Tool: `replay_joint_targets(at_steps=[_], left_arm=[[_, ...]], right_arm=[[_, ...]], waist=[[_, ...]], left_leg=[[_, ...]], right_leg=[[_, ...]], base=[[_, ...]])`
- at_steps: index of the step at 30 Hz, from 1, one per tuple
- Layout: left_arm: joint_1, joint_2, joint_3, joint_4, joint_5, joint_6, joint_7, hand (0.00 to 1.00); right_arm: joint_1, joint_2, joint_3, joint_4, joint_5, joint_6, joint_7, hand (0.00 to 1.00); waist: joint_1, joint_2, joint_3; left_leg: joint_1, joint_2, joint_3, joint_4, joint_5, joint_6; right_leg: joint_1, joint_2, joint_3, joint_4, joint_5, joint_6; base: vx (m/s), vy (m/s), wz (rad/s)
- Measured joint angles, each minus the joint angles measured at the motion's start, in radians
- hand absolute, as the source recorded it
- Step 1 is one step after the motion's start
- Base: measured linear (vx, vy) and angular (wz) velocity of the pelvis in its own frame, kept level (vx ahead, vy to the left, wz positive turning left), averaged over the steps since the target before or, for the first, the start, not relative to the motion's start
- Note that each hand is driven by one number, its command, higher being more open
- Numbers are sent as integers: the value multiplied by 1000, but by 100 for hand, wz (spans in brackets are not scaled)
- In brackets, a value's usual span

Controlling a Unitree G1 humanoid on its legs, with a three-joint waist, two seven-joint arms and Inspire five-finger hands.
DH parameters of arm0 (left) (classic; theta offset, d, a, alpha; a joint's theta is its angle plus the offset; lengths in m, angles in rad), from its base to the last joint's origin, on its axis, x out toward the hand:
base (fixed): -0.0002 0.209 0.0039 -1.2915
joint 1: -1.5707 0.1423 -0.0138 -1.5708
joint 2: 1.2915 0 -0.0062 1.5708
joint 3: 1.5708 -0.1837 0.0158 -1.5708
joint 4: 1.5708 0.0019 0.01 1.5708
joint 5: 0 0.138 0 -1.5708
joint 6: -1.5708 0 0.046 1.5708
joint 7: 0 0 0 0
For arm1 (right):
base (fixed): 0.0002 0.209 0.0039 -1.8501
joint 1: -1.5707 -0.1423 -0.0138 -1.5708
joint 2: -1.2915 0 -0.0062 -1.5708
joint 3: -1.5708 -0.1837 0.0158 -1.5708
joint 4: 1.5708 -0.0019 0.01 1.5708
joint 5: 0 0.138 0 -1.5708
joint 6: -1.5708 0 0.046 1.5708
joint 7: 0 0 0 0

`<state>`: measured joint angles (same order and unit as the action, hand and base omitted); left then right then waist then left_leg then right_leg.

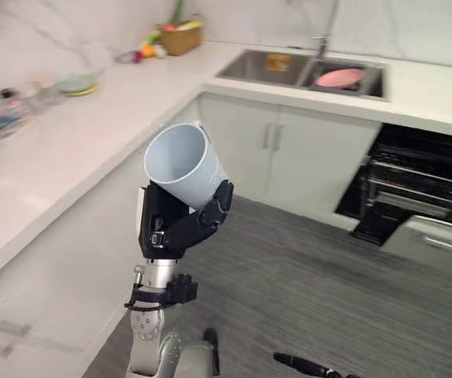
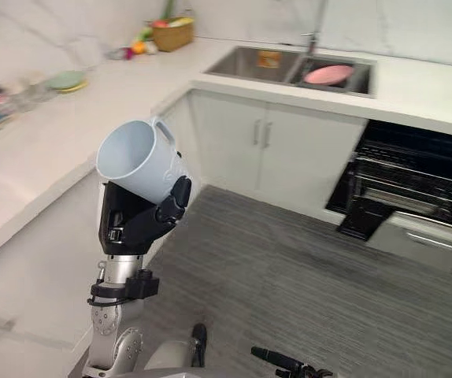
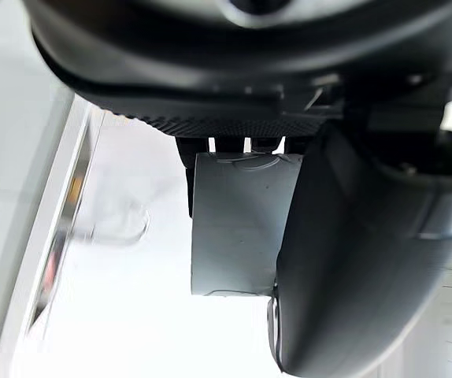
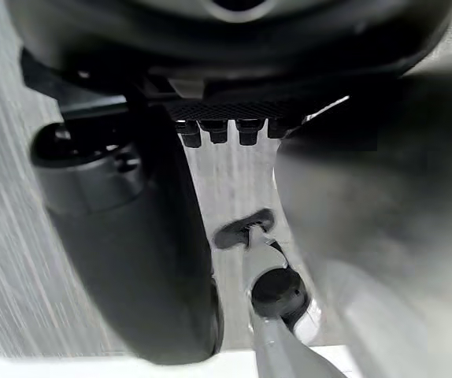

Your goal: Walk over to the sink, pick up the cup, carry it to the dishwasher, place the cup inside the dishwasher, then close the dishwasher door

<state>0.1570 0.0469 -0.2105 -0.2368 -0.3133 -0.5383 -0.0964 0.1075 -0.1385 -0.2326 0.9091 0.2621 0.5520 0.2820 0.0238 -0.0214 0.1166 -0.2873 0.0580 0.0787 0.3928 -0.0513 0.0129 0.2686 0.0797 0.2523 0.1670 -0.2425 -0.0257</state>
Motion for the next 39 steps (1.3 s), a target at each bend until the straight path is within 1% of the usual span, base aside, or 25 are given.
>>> replay_joint_targets(at_steps=[3,4,5,6,7,8,9,11,12,13,14,15,16,17,18,22,24,26,27,29,30,32,35,38,39], left_arm=[[-12,45,-19,0,-2,19,-11,0],[-14,49,-32,-7,-2,27,-22,0],[-12,57,-53,-46,-2,38,-37,0],[-17,63,-74,-74,-2,41,-46,0],[-24,61,-90,-79,2,42,-45,0],[-45,57,-111,-77,35,39,-41,0],[-85,70,-132,-65,60,45,-31,0],[-118,70,-141,-59,59,59,-29,0],[-122,66,-134,-67,58,61,-18,0],[-120,64,-117,-77,58,60,-10,0],[-118,66,-108,-83,58,59,-7,0],[-96,26,-110,-56,65,40,18,0],[-85,23,-111,-49,72,41,31,0],[-85,16,-137,-20,92,38,36,0],[-86,20,-147,-19,100,38,33,0],[-98,53,-181,11,101,2,9,0],[-85,64,-169,35,100,-16,26,0],[-68,49,-153,48,98,-35,35,0],[-33,35,-144,54,99,-44,44,0],[3,41,-144,77,110,-48,55,0],[5,49,-144,100,119,-48,58,0],[8,43,-147,120,132,-49,84,0],[9,26,-153,120,177,-43,148,0],[8,13,-180,120,186,-37,182,0],[4,22,-193,125,186,-37,178,0]], right_arm=[[14,22,-19,4,24,2,-39,100],[31,23,-32,1,49,0,-51,100],[60,32,-40,-22,90,-10,-78,100],[64,53,-67,-21,122,-44,-110,100],[68,58,-76,-22,127,-61,-119,100],[68,64,-76,-24,126,-108,-135,100],[72,77,-81,-49,147,-191,-159,100],[80,105,-66,-90,167,-303,-234,100],[103,124,-40,-145,177,-366,-283,100],[137,139,7,-241,179,-407,-330,100],[161,146,38,-303,178,-435,-356,100],[146,112,71,-386,170,-486,-403,100],[146,116,78,-437,158,-504,-427,100],[139,115,83,-561,137,-546,-477,100],[131,117,83,-612,136,-562,-498,100],[50,121,46,-827,72,-668,-576,100],[-21,114,12,-889,24,-687,-601,100],[-46,109,10,-939,-5,-689,-608,100],[-57,102,14,-967,-32,-691,-610,100],[-62,100,25,-964,-74,-689,-611,100],[-63,99,33,-961,-89,-683,-613,100],[-77,72,59,-952,-104,-683,-622,100],[-110,39,95,-910,-107,-683,-632,100],[-89,23,129,-927,-113,-683,-635,100],[-74,37,132,-944,-124,-683,-635,100]], waist=[[-4,-16,-11],[-2,-10,-17],[9,-16,-22],[6,-45,-31],[1,-46,-36],[-15,-33,-36],[-55,-13,-37],[-70,0,-31],[-67,6,-30],[-68,-10,-36],[-67,-43,-46],[-59,42,-30],[-67,44,-27],[-67,79,-28],[-65,82,-27],[-67,60,-25],[-63,65,-24],[-59,71,-15],[-58,84,-2],[-38,89,1],[-34,77,8],[-23,81,6],[-17,82,6],[-26,109,-13],[-37,101,-22]], left_leg=[[6,9,46,188,-99,-6],[40,5,52,148,-95,-3],[145,13,90,60,-170,4],[220,-15,127,-11,-190,21],[259,-17,139,-40,-194,22],[356,-2,176,-107,-202,16],[426,40,194,-148,-199,-3],[487,91,236,-146,-206,-24],[537,108,262,-138,-230,-64],[588,93,275,-125,-266,-124],[613,66,286,-111,-290,-154],[656,112,303,-80,-334,-154],[657,119,305,-63,-331,-153],[667,141,317,-39,-323,-136],[666,150,315,-26,-319,-132],[646,175,280,36,-273,-106],[546,239,248,290,-161,-12],[425,279,196,529,2,42],[339,269,117,672,-3,12],[230,228,90,713,-108,-10],[184,200,91,627,-186,-19],[137,133,40,332,-246,-40],[125,36,-124,12,-221,-67],[141,27,-147,-131,-32,-58],[165,17,-125,-175,3,-73]], right_leg=[[17,-10,-28,117,53,6],[-3,-5,-63,203,53,8],[-106,-21,-157,470,79,44],[-246,-91,-234,733,246,49],[-301,-118,-266,827,310,37],[-421,-157,-327,952,164,9],[-519,-168,-426,842,41,20],[-552,-152,-548,507,33,13],[-531,-129,-612,265,106,-7],[-506,-125,-648,64,276,-60],[-503,-148,-645,22,397,-98],[-516,-101,-649,109,378,-127],[-513,-99,-637,125,327,-119],[-514,-68,-627,149,269,-118],[-514,-57,-622,154,255,-118],[-457,-1,-615,144,187,-128],[-380,49,-600,55,181,-121],[-361,54,-575,95,144,-93],[-329,82,-547,79,137,-129],[-262,94,-492,14,152,-108],[-226,87,-462,-20,160,-106],[-199,73,-395,-39,160,-107],[-187,43,-297,-43,151,-92],[-165,37,-223,-47,123,-46],[-162,15,-203,-47,109,-23]], base=[[545,153,-66],[494,150,-90],[359,98,-81],[370,84,-82],[481,67,-82],[590,66,-57],[721,43,-55],[559,-45,-44],[593,-109,-69],[738,-136,-67],[697,-135,-87],[513,-78,-71],[417,-59,-70],[349,-54,-29],[370,-93,-33],[162,-86,-18],[140,-78,-44],[211,-32,-42],[297,16,-73],[262,24,-76],[278,-17,-60],[317,20,-80],[279,128,-101],[378,263,-95],[247,191,-45]])
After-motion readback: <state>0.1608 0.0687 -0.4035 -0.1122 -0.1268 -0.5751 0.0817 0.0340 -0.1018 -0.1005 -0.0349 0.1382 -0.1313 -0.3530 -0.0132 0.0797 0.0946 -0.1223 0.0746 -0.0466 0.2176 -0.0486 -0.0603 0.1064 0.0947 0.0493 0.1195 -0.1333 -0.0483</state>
